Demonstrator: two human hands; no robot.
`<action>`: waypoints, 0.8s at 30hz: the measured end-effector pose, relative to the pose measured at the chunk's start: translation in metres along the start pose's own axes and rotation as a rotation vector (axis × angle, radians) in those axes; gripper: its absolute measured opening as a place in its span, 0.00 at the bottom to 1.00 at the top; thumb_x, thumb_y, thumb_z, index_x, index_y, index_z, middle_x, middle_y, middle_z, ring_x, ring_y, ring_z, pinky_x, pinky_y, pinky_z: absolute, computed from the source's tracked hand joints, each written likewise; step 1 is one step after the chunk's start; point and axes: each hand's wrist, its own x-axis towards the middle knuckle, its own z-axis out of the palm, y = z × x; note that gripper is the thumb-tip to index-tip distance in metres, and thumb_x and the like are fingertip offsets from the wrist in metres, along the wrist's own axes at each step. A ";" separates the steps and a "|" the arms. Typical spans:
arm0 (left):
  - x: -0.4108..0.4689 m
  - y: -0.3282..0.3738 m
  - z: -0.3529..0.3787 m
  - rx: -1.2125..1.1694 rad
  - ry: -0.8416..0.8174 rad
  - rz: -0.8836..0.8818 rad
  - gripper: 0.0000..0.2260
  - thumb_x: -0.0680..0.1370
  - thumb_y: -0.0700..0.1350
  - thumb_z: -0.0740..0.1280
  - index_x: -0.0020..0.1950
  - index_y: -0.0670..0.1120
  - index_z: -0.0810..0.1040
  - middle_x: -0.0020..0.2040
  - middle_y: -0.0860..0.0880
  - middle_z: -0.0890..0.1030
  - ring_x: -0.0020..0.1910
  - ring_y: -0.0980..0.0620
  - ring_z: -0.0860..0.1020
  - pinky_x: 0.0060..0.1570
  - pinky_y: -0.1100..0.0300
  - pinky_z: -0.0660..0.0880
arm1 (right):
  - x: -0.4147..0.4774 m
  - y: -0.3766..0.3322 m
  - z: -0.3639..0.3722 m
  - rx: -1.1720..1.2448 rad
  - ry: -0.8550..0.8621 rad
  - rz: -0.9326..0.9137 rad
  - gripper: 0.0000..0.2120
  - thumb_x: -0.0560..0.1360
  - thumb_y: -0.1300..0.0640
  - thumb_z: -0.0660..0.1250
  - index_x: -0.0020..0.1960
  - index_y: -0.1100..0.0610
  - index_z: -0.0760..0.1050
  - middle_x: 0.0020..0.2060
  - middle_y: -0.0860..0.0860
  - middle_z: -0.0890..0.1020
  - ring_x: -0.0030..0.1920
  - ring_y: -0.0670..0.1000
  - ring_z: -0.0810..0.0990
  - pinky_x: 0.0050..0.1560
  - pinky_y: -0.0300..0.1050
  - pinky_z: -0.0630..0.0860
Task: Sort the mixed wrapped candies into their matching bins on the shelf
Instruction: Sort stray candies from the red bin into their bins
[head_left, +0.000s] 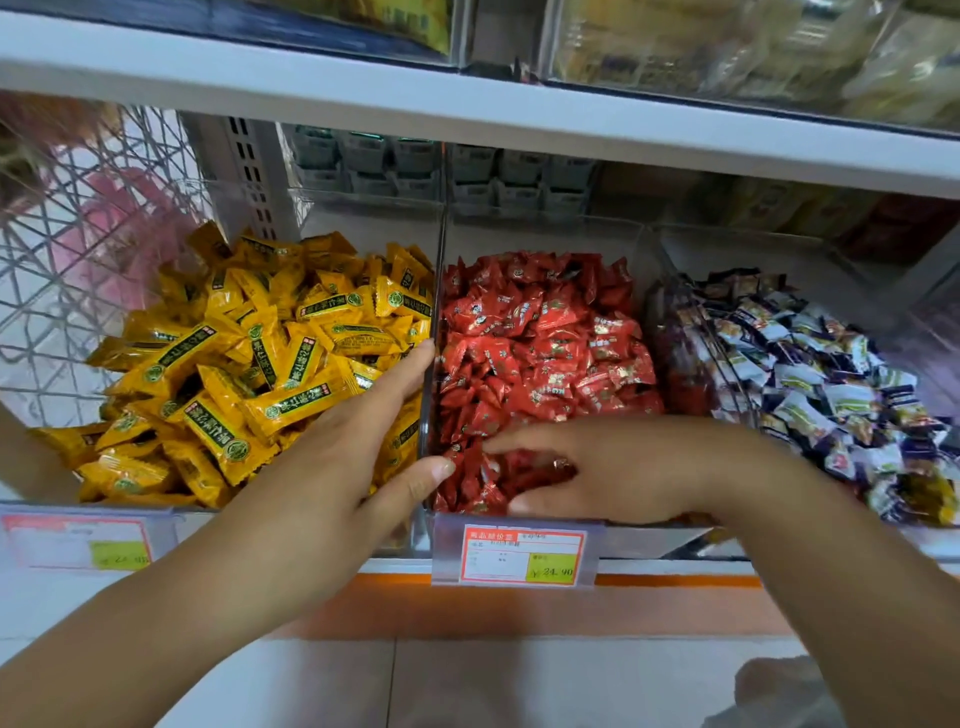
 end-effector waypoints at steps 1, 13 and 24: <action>-0.007 -0.004 -0.001 0.027 -0.013 0.009 0.31 0.74 0.67 0.59 0.69 0.75 0.43 0.59 0.82 0.53 0.56 0.88 0.50 0.53 0.87 0.53 | 0.009 0.000 0.005 0.003 -0.033 -0.002 0.30 0.75 0.35 0.61 0.74 0.33 0.53 0.73 0.42 0.66 0.69 0.46 0.68 0.66 0.38 0.66; -0.004 -0.015 0.002 0.013 0.048 0.060 0.33 0.70 0.66 0.56 0.70 0.77 0.41 0.68 0.75 0.56 0.66 0.79 0.52 0.57 0.80 0.56 | 0.050 -0.004 0.018 0.373 -0.029 -0.088 0.26 0.71 0.44 0.71 0.66 0.37 0.67 0.58 0.41 0.75 0.57 0.44 0.75 0.55 0.40 0.72; -0.003 -0.020 0.003 -0.004 0.039 0.074 0.33 0.71 0.65 0.57 0.71 0.75 0.42 0.61 0.80 0.55 0.61 0.85 0.51 0.55 0.86 0.53 | 0.053 -0.011 0.019 0.367 -0.004 -0.086 0.23 0.71 0.44 0.71 0.64 0.38 0.69 0.56 0.41 0.77 0.55 0.44 0.76 0.52 0.39 0.73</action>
